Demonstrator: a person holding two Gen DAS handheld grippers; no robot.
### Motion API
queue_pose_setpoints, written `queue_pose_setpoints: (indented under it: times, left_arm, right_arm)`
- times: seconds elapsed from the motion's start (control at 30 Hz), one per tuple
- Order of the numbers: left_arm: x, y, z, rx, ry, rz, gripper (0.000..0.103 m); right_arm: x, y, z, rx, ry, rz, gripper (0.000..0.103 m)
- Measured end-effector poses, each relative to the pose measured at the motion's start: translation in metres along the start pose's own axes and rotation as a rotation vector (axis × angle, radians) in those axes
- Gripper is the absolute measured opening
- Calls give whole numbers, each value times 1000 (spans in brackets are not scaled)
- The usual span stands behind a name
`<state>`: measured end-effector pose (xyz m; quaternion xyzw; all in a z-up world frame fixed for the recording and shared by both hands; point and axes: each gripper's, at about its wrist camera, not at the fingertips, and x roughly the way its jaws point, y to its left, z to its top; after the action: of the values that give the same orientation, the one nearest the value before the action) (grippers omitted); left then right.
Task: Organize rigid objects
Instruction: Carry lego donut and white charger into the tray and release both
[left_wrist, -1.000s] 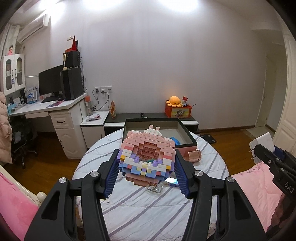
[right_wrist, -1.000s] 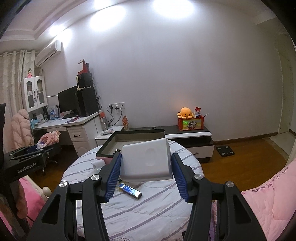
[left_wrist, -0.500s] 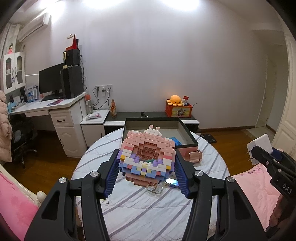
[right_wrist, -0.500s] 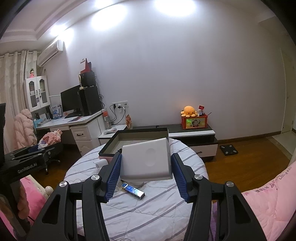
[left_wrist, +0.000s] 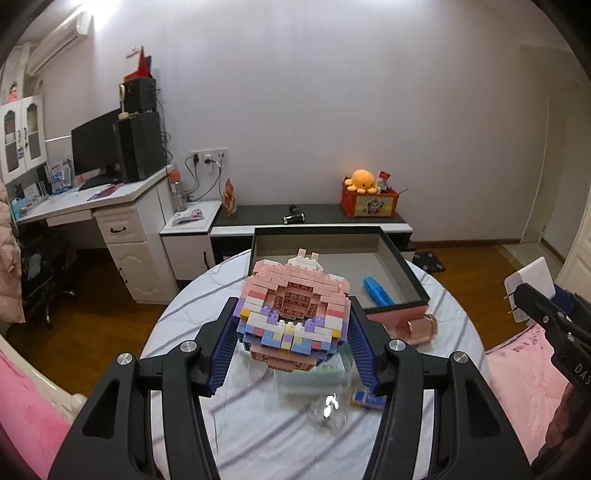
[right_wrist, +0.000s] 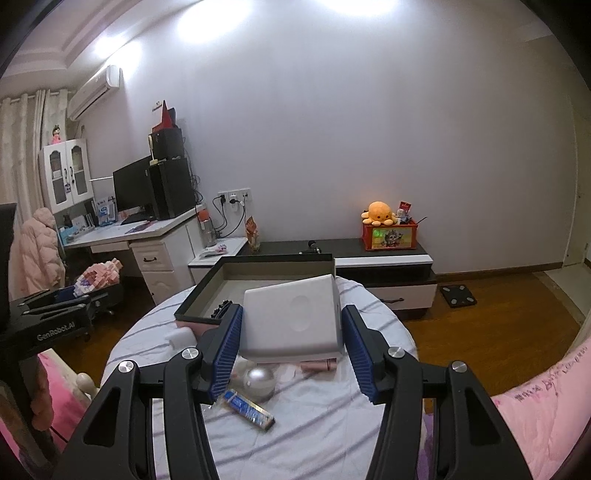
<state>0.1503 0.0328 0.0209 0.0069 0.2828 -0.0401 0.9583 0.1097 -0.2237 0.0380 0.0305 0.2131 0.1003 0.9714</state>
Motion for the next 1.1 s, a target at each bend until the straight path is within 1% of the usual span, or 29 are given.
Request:
queue_pose_setpoints:
  times: [0.13, 0.27, 0.43, 0.47, 0.57, 0.63, 0.77, 0.8, 0.83, 0.87, 0.93, 0.97, 1.0, 1.03, 1.1]
  left_arm:
    - [44, -6, 22, 32, 50, 8, 56]
    - [101, -19, 42, 83, 126, -6, 56]
    - [159, -33, 48, 136, 221, -27, 57]
    - [174, -36, 48, 159, 252, -21, 57]
    - [201, -42, 44, 202, 300, 3, 57]
    - [213, -43, 42, 200, 329, 6, 57]
    - [227, -47, 38, 209, 374, -26, 57]
    - [228, -48, 38, 214, 380, -30, 60]
    - [229, -49, 37, 218, 388, -32, 69]
    - [230, -50, 37, 215, 399, -30, 72]
    - [231, -47, 37, 208, 401, -9, 84]
    - [231, -45, 36, 202, 401, -6, 86]
    - [232, -44, 36, 197, 403, -5, 87]
    - [231, -43, 36, 193, 407, -2, 87]
    - [229, -41, 36, 190, 407, -3, 87]
  right_arm:
    - [42, -2, 18, -22, 15, -10, 55]
    - [89, -6, 31, -29, 55, 11, 55]
    - [151, -8, 35, -53, 141, 42, 55]
    - [162, -7, 34, -61, 163, 49, 55]
    - [197, -5, 26, -92, 233, 50, 56]
    - [211, -6, 20, -100, 272, 51, 56]
    - [230, -10, 11, -91, 330, 74, 56]
    - [231, -10, 10, -92, 336, 79, 56]
    - [232, -10, 11, -94, 340, 83, 56]
    - [233, -8, 10, -100, 345, 86, 56]
    - [234, -8, 10, -101, 349, 83, 58]
    - [232, -10, 10, -94, 343, 80, 59]
    - [229, -12, 11, -86, 336, 75, 63]
    - [231, -13, 14, -82, 332, 73, 70]
    - [228, -15, 16, -79, 318, 66, 79]
